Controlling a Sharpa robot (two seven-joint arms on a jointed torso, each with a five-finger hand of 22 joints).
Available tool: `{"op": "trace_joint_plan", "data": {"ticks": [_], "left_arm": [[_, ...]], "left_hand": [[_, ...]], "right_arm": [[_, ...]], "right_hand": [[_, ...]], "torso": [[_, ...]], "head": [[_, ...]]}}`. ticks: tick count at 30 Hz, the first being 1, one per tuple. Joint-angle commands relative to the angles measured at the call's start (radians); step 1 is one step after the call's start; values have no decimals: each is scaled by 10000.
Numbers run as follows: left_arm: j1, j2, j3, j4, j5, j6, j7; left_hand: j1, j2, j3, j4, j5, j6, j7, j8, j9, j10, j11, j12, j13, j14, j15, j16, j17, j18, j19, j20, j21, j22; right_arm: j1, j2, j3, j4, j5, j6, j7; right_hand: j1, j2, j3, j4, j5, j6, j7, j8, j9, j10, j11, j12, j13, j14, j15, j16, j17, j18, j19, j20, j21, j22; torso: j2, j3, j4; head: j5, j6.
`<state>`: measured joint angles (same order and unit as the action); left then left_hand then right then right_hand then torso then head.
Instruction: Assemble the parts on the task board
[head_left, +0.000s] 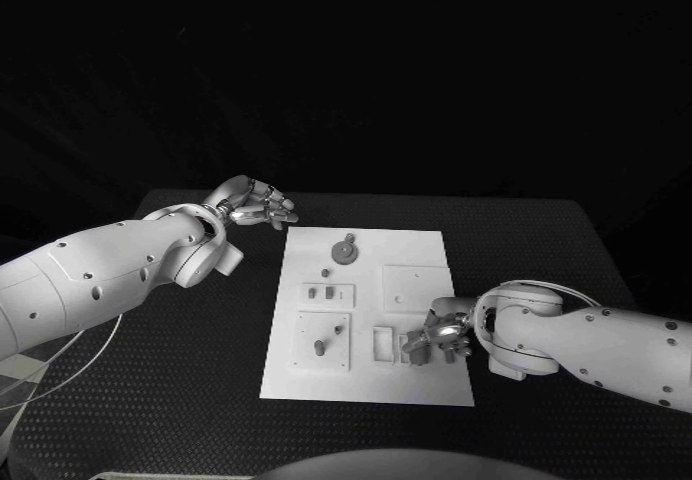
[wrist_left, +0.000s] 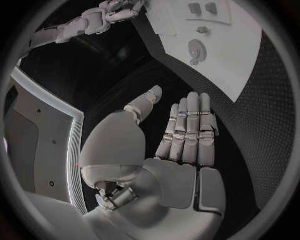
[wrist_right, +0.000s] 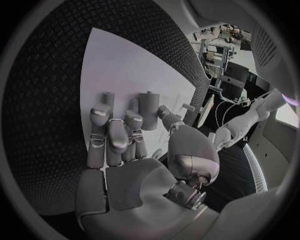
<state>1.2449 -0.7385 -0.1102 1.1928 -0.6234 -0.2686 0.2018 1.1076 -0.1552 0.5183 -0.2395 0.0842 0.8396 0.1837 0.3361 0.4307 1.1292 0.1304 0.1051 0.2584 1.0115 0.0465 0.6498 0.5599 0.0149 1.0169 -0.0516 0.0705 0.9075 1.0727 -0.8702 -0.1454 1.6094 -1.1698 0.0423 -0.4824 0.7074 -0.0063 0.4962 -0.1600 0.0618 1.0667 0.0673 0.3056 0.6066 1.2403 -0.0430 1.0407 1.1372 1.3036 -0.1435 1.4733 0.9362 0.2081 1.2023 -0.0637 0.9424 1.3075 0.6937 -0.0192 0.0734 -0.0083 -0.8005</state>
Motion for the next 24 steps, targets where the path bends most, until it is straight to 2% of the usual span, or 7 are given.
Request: {"op": "trace_joint_plan", "data": {"ticks": [1, 6, 11, 15, 18, 24], "left_arm": [[14, 15, 5, 22, 69, 80, 35], [14, 22, 5, 20, 69, 124, 21], [14, 21, 4, 14, 68, 147, 12], [14, 38, 2, 11, 68, 157, 10], [14, 45, 2, 10, 68, 157, 13], [14, 59, 2, 10, 68, 161, 6]], "left_hand": [[-100, -11, 2, 72, -2, 2, -7, 48, -15, -54, 14, 54, 12, -8, 18, -47, 19, -110, 25, 15, -7, -16], [-95, -13, 4, 72, 2, 6, -8, 50, -15, -58, 13, 57, 15, -8, 18, -52, 26, -110, 23, 14, -8, -17], [-81, -18, 11, 75, 31, 14, -13, 55, -15, -70, 16, 62, 21, -12, 19, -65, 42, -111, 19, 14, -8, -20], [-71, -18, 17, 79, 68, 17, -14, 57, -16, -77, 16, 68, 28, -11, 20, -75, 58, -113, 17, 15, -8, -23], [-71, -19, 17, 82, 75, 17, -14, 57, -17, -80, 17, 69, 30, -11, 20, -78, 63, -114, 16, 16, -8, -23], [-69, -18, 18, 84, 83, 17, -14, 57, -17, -82, 17, 71, 32, -11, 20, -82, 68, -114, 16, 16, -7, -24]], "right_arm": [[45, -100, -21, 51, 517, -352, 16], [398, -240, -18, 160, 1189, -422, -1], [666, -317, -10, 376, 1659, -385, 41], [694, -209, -9, 438, 1916, -368, 78], [700, -128, -9, 444, 2126, -323, 76], [725, 167, -10, 224, 2831, -60, -103]], "right_hand": [[638, 731, 1348, -1266, 16, 80, -2, 41, 54, 74, -7, -39, -16, 28, -24, -59, -20, 537, 28, 62, 3, 125], [604, 699, 1387, -1270, 12, 105, -2, 33, 43, 95, -7, -42, -23, 44, -21, -53, -2, 537, 36, 73, 11, 128], [549, 619, 1423, -1276, 11, 90, 8, -3, 18, 102, 3, -64, -40, -3, -15, -82, -121, 537, 29, 88, 10, 127], [534, 613, 1442, -1271, 12, 87, 12, -14, 11, 101, 7, -75, -49, -17, -11, -96, -153, 537, 23, 93, 5, 125], [537, 621, 1459, -1276, 13, 88, 12, -18, 7, 103, 8, -81, -53, -19, -9, -101, -161, 537, 21, 94, 4, 124], [493, 589, 1465, -1266, 8, 87, 20, -32, -3, 103, 15, -94, -63, -25, -3, -112, -180, 537, 14, 105, 0, 123]], "torso": [[2, -8, -4], [1, -7, -2], [1, 5, 5], [5, 10, 9], [6, 1, 4], [5, -6, -6]], "head": [[8, -12], [1, -16], [69, -37], [55, -40], [72, -47], [34, -65]]}}
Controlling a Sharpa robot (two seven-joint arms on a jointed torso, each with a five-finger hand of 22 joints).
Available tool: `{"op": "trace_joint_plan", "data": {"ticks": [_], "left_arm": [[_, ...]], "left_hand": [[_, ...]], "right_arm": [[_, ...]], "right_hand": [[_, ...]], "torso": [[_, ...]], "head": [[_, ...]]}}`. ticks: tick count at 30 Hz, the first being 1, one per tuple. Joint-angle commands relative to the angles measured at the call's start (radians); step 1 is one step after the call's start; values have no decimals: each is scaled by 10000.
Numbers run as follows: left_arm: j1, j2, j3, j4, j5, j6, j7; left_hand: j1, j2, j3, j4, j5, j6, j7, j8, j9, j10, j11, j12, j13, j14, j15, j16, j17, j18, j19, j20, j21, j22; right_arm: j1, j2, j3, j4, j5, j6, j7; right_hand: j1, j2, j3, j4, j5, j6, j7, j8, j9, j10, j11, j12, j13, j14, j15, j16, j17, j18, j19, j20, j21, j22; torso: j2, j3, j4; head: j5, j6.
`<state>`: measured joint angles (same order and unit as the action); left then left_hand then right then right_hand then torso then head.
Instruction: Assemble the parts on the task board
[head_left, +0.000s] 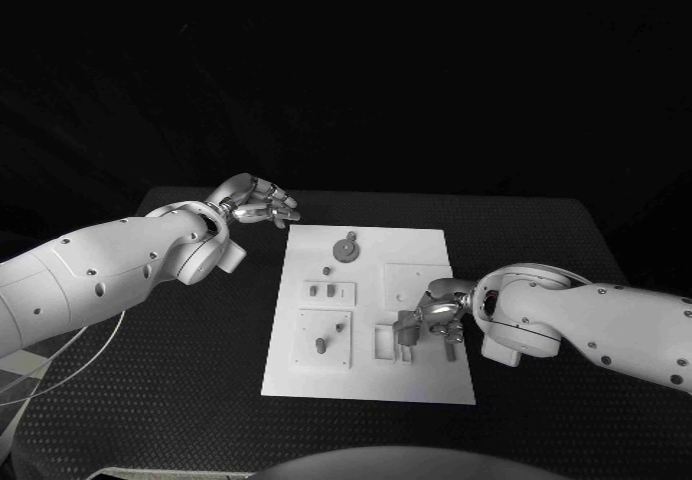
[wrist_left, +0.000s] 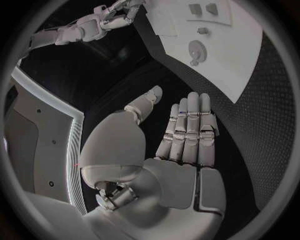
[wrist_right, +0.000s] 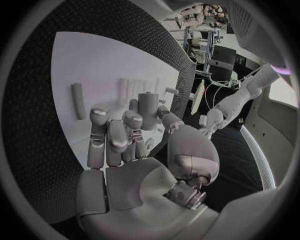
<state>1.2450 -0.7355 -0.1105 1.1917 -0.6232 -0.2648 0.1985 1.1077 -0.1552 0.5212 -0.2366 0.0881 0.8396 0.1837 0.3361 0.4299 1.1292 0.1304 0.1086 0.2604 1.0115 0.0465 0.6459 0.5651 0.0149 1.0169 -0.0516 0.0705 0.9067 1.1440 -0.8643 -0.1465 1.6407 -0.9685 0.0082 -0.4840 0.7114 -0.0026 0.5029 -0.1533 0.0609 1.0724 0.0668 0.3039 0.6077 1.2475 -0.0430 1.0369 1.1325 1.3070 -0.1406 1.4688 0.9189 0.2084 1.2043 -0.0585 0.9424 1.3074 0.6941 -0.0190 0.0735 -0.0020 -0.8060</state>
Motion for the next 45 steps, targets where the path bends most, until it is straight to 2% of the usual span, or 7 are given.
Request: {"op": "trace_joint_plan", "data": {"ticks": [1, 4, 7, 11, 31, 45], "left_arm": [[13, 40, 5, 11, 66, 128, 34], [13, 38, 5, 16, 66, 128, 30], [14, 40, 5, 14, 4, 105, -12], [14, 32, 5, 19, 0, 107, -17], [15, -6, 5, 60, 0, 106, -29], [16, -22, 5, 75, 0, 106, -31]], "left_hand": [[-69, -19, -10, 55, 47, 18, -14, 57, -10, -83, 18, 36, 12, -10, 20, -44, 16, -114, 16, 16, -7, -17], [-68, -21, -11, 56, 50, 17, -14, 57, -10, -85, 18, 37, 13, -10, 20, -46, 19, -115, 16, 15, -7, -17], [-68, -22, -11, 57, 53, 17, -14, 57, -10, -86, 18, 38, 15, -10, 21, -48, 22, -115, 15, 16, -7, -17], [-71, -29, -14, 60, 55, 16, -13, 57, -11, -90, 20, 39, 16, -10, 21, -51, 27, -116, 15, 16, -6, -18], [-79, -38, -20, 73, 63, 15, -12, 56, -14, -103, 23, 44, 23, -6, 22, -63, 48, -117, 16, 16, -4, -20], [-80, -38, -21, 82, 66, 18, -13, 59, -15, -108, 23, 50, 29, -5, 21, -71, 61, -117, 16, 16, -3, -21]], "right_arm": [[13, 203, -1, -178, 1016, 401, -84], [12, 415, -10, -317, 1051, 515, -97], [11, 620, -65, -450, 1052, 597, -108], [10, 788, -139, -552, 1032, 606, -108], [11, 1006, -172, -874, 726, 1172, -245], [8, 1110, -260, -962, 618, 1092, -246]], "right_hand": [[429, 535, 1397, -1328, 16, 30, 27, -20, -18, 31, 16, -60, -19, -57, -29, -70, -8, 534, -7, 59, -1, 122], [284, 396, 1373, -1275, 15, 35, 33, -42, -35, 30, 26, -78, -32, -64, -20, -87, -40, 534, -13, 81, -9, 117], [192, 312, 1373, -1230, 17, 41, 35, -56, -46, 30, 26, -89, -40, -69, -18, -98, -69, 534, -11, 90, -14, 112], [188, 309, 1379, -1228, 18, 40, 35, -58, -48, 29, 26, -90, -40, -70, -18, -100, -71, 534, -12, 89, -15, 111], [144, 233, 1407, -1220, 16, 29, 40, -82, -62, 17, 29, -102, -45, -84, -19, -117, -113, 534, -15, 90, -22, 107], [118, 205, 1419, -1205, 16, 27, 42, -91, -68, 10, 31, -106, -46, -82, -17, -122, -111, 534, -17, 91, -26, 104]], "torso": [[0, -11, -4], [2, -9, 1], [3, -3, 7], [2, -2, 9], [1, 0, -3], [5, -1, -3]], "head": [[-35, -14], [-36, -33], [-31, -48], [-30, -50], [43, -110], [59, -120]]}}
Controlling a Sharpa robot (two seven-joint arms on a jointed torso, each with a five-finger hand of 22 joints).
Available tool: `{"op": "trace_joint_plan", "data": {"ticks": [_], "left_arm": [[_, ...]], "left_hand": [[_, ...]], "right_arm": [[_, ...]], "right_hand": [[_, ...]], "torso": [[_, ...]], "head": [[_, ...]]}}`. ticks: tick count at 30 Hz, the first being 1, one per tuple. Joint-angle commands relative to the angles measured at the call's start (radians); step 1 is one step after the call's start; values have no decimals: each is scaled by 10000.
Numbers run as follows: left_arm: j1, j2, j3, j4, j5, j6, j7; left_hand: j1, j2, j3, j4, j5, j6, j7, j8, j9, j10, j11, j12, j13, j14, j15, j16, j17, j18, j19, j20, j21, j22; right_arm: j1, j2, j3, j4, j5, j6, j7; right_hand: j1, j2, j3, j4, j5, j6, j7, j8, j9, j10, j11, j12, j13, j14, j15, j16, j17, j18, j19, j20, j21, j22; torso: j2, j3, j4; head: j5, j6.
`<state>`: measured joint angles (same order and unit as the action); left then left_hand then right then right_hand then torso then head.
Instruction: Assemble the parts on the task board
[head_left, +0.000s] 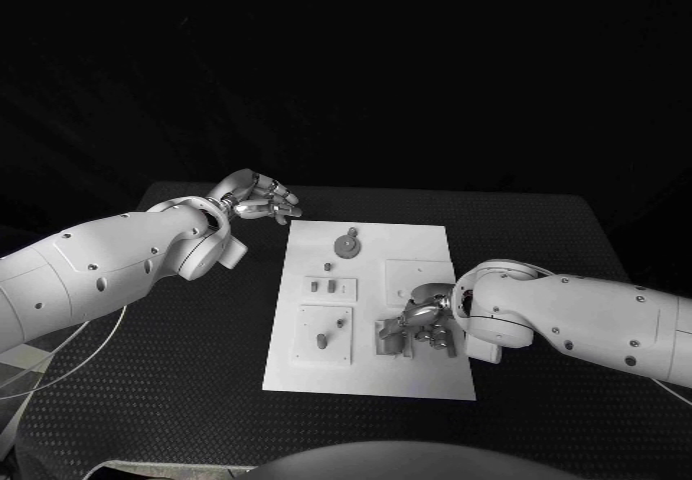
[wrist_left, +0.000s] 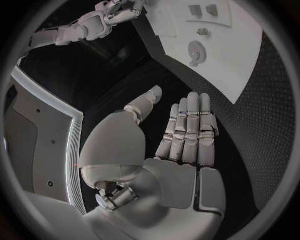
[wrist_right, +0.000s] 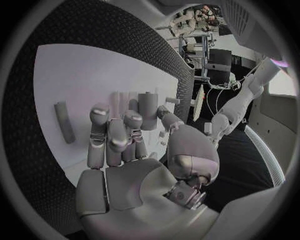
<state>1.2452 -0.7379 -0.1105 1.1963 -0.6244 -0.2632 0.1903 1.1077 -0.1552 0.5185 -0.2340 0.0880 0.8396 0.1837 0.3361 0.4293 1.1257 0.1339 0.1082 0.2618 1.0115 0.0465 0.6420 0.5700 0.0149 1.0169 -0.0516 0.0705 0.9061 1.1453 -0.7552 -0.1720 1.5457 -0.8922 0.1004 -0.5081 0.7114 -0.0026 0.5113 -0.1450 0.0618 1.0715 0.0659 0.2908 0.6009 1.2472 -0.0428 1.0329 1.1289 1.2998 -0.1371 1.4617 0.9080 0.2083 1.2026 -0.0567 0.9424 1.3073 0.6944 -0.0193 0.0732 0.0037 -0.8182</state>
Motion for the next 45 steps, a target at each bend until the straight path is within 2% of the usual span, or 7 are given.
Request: {"op": "trace_joint_plan", "data": {"ticks": [1, 9, 11, 16, 24, 40, 45], "left_arm": [[13, 4, 5, 29, 12, 91, 50], [13, 0, 5, 35, 12, 92, 52], [13, -2, 5, 34, 12, 96, 47], [14, -6, 5, 37, 12, 99, 46], [14, -11, 5, 39, 12, 102, 42], [14, -23, 5, 45, 12, 101, 41], [15, -30, 5, 44, 12, 95, 41]], "left_hand": [[-80, -37, 6, 55, 66, 19, -13, 59, -9, -73, -12, 54, 15, -4, 21, -33, 13, -117, 16, 16, -3, -15], [-81, -38, 5, 61, 67, 18, -14, 58, -10, -77, -12, 57, 19, -3, 21, -38, 21, -117, 16, 15, -3, -16], [-82, -39, 4, 62, 67, 17, -13, 58, -11, -77, -12, 58, 20, -3, 21, -40, 23, -117, 16, 15, -3, -16], [-84, -38, 3, 67, 67, 17, -13, 58, -12, -78, -12, 60, 22, -3, 22, -43, 28, -117, 16, 16, -2, -16], [-86, -38, 3, 72, 68, 17, -13, 58, -12, -81, -12, 63, 25, -1, 21, -47, 35, -117, 16, 15, -2, -17], [-86, -38, 2, 82, 68, 17, -13, 59, -15, -87, -12, 71, 32, 1, 21, -58, 52, -117, 15, 15, -2, -19], [-88, -38, 1, 87, 68, 16, -13, 58, -15, -88, -12, 73, 34, 2, 21, -61, 57, -117, 15, 15, -1, -20]], "right_arm": [[-6, 25, -6, -21, -145, 179, -5], [-12, 114, -16, -139, -222, 9, 12], [-14, 141, -18, -160, -222, 27, 18], [-35, 191, -31, -184, -222, 103, 34], [-44, 214, -46, -186, -221, 181, 34], [-57, 246, -58, -237, -251, 156, 28], [-68, 268, -63, -263, -258, 150, 31]], "right_hand": [[116, 204, 1336, -1287, 7, 36, 51, 39, -1, 13, 29, -67, -10, -13, -53, -51, -8, 535, 1, 73, -26, 105], [2, 64, 1361, -1178, 7, 29, 57, 10, -17, -11, 36, -79, -11, -29, -49, -76, -57, 535, 0, 76, -41, 94], [-39, -32, 1385, -1109, 7, 21, 60, -5, -24, -19, 38, -82, -11, -34, -48, -86, -79, 535, 2, 74, -49, 88], [-157, -444, 1437, -885, 7, -3, 70, -43, -39, -51, 48, -105, -19, -81, -41, -138, -193, 535, 0, 66, -77, 71], [-238, -870, 1514, -606, 4, -18, 78, -71, -43, -74, 55, -117, -25, -101, -36, -168, -245, 535, 1, 53, -99, 62], [-211, -952, 1551, -544, 0, -34, 84, -84, -42, -89, 60, -119, -24, -131, -33, -187, -300, 535, -5, 47, -105, 63], [-359, -1175, 1566, -277, 4, -56, 92, -106, -42, -124, 69, -127, -23, -161, -25, -208, -321, 535, -25, 55, -131, 56]], "torso": [[3, 3, -1], [3, 6, -4], [5, 7, -4], [4, 10, -2], [4, 10, -5], [1, 5, -1], [4, 6, -2]], "head": [[3, 4], [13, 3], [16, 1], [26, -4], [40, -19], [57, -49], [60, -63]]}}
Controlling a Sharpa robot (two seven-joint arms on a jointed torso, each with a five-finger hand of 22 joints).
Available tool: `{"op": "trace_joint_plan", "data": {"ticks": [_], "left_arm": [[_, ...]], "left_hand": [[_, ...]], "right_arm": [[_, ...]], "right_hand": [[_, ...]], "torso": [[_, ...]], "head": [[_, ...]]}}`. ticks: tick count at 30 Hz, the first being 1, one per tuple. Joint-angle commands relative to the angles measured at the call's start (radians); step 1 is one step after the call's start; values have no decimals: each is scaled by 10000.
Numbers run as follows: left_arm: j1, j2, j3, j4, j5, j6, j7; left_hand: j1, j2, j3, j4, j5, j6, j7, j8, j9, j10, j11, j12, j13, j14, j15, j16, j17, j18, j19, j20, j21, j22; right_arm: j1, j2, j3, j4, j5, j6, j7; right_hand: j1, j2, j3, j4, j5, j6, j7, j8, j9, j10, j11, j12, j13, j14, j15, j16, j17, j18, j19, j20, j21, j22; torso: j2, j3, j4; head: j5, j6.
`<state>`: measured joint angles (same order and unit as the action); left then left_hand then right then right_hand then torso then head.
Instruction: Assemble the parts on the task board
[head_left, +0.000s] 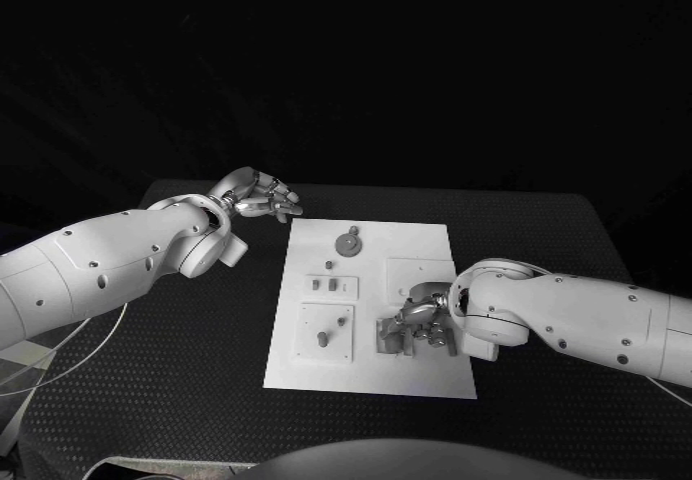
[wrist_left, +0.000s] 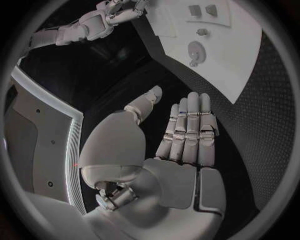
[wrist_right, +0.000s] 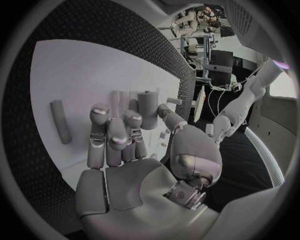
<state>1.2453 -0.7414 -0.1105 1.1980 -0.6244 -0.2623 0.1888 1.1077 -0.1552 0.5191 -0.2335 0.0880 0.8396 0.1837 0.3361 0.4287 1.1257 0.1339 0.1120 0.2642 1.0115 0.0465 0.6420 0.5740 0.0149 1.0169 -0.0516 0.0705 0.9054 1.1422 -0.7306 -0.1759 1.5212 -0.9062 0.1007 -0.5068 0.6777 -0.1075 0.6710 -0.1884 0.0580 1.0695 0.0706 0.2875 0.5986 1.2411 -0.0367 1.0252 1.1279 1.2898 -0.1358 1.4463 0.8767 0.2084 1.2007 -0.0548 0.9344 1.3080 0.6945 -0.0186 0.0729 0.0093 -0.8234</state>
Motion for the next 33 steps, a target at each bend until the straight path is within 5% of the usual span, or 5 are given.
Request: {"op": "trace_joint_plan", "data": {"ticks": [1, 8, 33], "left_arm": [[14, 6, 6, 27, 12, 83, 59], [14, 7, 6, 26, 12, 88, 63], [14, 6, 6, 25, 12, 96, 64]], "left_hand": [[-89, -38, -5, 82, 69, 16, -13, 58, -10, -89, -12, 36, 10, 2, 21, -61, 18, -117, 16, 15, -1, -12], [-90, -38, -5, 87, 69, 15, -12, 58, -10, -91, -12, 38, 13, 3, 20, -66, 24, -118, 15, 14, -1, -13], [-89, -33, -5, 102, 70, 30, -18, 67, -10, -97, -13, 50, 24, 6, 20, -82, 49, -117, 13, 14, -1, -16]], "right_arm": [[-38, 24, -25, -20, -129, 154, 18], [-42, 26, -29, -14, -171, 126, 19], [-44, 14, -31, -55, -185, -91, 23]], "right_hand": [[-48, -198, -15, 226, 42, -42, 47, -77, -19, -71, 9, -51, -12, -68, -37, -59, -8, 534, -11, 34, -58, 48], [-29, -669, 169, 602, 41, -74, 56, -97, -4, -107, 16, -50, -8, -92, -32, -73, -4, 534, -11, 15, -75, 46], [-90, -1163, 359, 1423, 36, -127, 61, -99, 62, -146, 20, -42, 0, -112, -34, -85, 6, 534, -5, -9, -88, 50]], "torso": [[1, -2, 1], [2, 2, -5], [-2, 0, -3]], "head": [[7, -13], [12, -7], [2, 11]]}}
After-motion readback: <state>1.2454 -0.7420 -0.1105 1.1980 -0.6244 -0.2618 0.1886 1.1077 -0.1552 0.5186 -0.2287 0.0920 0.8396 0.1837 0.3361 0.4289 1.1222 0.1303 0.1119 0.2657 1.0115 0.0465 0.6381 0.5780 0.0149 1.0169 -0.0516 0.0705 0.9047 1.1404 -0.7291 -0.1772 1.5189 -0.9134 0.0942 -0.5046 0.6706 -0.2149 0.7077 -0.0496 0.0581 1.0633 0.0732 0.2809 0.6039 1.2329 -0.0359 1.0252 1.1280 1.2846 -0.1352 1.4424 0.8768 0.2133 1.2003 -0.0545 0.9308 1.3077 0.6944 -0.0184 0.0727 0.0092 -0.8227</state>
